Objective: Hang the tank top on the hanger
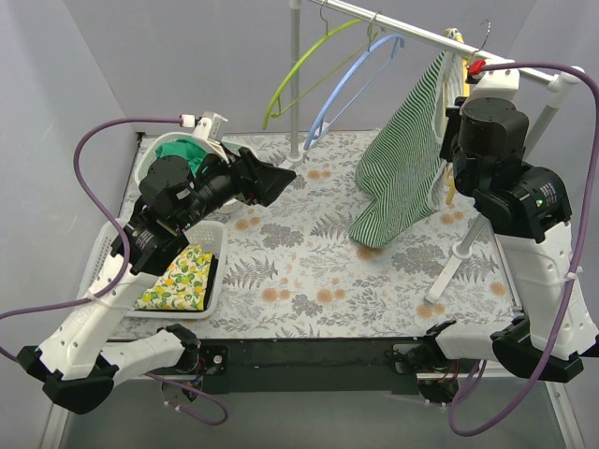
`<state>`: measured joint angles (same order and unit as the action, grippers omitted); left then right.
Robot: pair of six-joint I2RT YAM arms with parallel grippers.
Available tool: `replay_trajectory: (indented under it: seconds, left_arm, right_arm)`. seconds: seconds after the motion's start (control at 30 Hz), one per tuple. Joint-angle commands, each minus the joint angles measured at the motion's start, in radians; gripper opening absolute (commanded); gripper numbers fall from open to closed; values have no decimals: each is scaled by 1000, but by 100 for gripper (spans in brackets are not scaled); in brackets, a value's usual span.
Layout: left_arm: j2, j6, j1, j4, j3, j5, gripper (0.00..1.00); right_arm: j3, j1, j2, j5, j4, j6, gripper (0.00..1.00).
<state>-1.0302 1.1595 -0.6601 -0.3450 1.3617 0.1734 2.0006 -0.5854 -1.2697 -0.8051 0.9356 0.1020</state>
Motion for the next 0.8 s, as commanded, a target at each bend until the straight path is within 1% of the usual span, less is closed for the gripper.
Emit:
replay_trajectory:
  seconds: [0.0,0.23,0.37,0.53,0.77]
  left_arm:
    - [32,-17,4,-15,-24,12,70]
    - [55,-18,4,-19,-68,21,70]
    - [76,-12,4,-20,-104,21,71]
    - [107,-7,4,-19,-144,24,71]
    - [125,-7,4,-17,-164,35,71]
  right_arm:
    - [-16,21,33,3,-120,16,1]
    - [-34,76,32,29,-141,18,1]
    - [-17,90,10,52,-153,5,1]
    - [-34,105,-13,58,-153,18,1]
    - [-54,125,-30,69,-162,27,1]
